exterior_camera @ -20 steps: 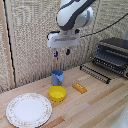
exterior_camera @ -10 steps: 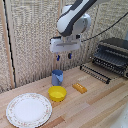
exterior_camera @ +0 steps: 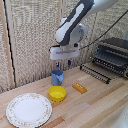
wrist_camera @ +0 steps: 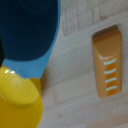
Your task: Carefully approach the cobalt cup with your gripper. Make sure to hold the cobalt cup delicately with your gripper. Carefully elevate the cobalt cup, moving it off the surface. Position the cobalt cup to hover above the alabaster dining ware. Gently lower the cobalt cup onto the alabaster dining ware. Gradually release your hold on the cobalt cup.
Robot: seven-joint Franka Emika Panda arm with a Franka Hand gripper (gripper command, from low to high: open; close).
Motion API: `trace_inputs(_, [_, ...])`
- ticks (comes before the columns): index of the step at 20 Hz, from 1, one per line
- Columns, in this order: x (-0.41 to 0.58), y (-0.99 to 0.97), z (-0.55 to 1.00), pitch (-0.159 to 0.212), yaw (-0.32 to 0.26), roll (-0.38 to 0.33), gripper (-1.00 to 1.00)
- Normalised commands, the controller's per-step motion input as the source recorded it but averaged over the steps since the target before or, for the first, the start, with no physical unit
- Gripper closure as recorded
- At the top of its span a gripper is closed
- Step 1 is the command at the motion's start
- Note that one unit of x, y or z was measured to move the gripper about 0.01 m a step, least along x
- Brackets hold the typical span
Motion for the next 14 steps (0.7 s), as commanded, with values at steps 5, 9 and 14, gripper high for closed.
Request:
trace_inputs(5, [0.187, -0.06, -0.29, 0.082, 0.018, -0.073, -1.00])
trace_inputs(9, [0.021, 0.01, -0.24, 0.120, 0.000, -0.130, -1.00])
trace_inputs(14, [0.141, 0.00, -0.17, 0.022, 0.013, -0.061, 1.00])
